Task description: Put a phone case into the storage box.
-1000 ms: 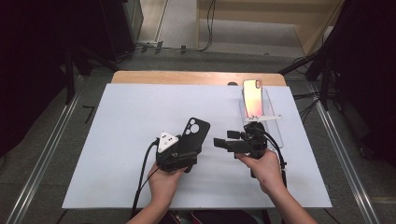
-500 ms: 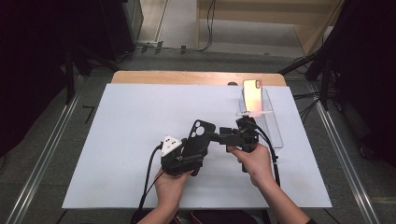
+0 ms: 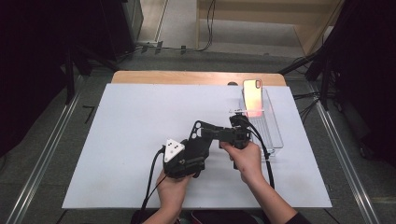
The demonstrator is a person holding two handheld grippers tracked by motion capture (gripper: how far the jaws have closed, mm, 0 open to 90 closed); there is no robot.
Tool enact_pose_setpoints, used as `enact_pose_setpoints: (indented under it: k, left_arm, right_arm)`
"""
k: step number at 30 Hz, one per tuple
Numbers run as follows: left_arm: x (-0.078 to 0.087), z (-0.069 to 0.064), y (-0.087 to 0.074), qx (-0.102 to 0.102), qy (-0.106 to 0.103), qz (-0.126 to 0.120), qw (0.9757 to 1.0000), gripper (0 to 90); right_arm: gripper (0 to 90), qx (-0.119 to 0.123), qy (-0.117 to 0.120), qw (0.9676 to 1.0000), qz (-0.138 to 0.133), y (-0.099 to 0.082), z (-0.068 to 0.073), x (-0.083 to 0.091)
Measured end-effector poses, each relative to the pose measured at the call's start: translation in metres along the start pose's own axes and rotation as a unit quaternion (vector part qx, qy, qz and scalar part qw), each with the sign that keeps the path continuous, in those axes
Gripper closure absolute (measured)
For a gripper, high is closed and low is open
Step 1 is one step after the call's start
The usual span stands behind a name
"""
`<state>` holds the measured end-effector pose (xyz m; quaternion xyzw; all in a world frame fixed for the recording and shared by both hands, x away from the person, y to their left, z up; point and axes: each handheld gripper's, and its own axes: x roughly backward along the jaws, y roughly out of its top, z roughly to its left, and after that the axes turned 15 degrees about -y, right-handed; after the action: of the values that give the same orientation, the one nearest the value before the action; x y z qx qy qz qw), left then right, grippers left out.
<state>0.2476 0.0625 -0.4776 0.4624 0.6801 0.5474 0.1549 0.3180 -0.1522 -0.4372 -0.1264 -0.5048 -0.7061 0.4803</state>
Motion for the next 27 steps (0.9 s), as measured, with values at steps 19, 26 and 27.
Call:
enact_pose_setpoints:
  k: [19,26,27]
  left_arm:
    - [-0.001,-0.007,-0.003,-0.009,-0.014,-0.006,0.9998,14.0]
    - [0.000,-0.006,-0.002,-0.013,-0.027,-0.007,0.9995,13.6]
    - [0.000,-0.005,-0.002,-0.013,-0.030,-0.006,0.9994,13.5]
  right_arm:
    - [76.0,-0.050,0.062,0.9968,0.007,0.003,-0.005,0.006]
    - [77.6,-0.042,0.075,0.9962,0.009,0.005,-0.001,0.010]
    - [77.6,-0.040,0.076,0.9963,0.009,0.005,0.000,0.011]
